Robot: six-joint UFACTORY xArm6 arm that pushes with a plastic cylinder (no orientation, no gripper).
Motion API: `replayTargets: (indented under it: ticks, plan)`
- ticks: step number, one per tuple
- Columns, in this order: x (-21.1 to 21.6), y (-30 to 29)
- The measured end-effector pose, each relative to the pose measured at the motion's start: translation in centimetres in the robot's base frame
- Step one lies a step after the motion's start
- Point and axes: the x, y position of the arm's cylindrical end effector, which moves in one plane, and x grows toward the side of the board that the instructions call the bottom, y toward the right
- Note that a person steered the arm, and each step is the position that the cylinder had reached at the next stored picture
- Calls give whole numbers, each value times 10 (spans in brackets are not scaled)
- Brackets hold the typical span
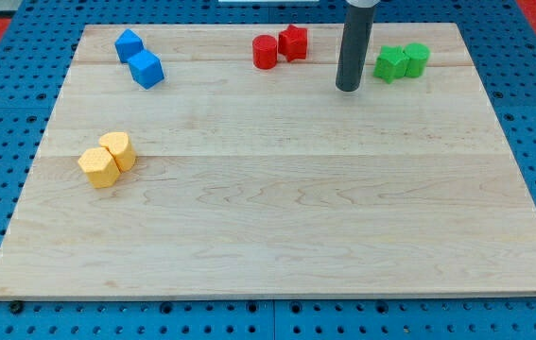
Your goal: Drag red blocks towards bottom center of the board
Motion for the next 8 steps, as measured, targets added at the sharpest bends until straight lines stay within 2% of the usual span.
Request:
replayTargets:
  ticks: [2, 3, 4, 5, 8]
  plan:
    - [-8, -2]
    - [-26, -2]
    - [-73, -3]
    - [-99, -3]
    - [-99, -118]
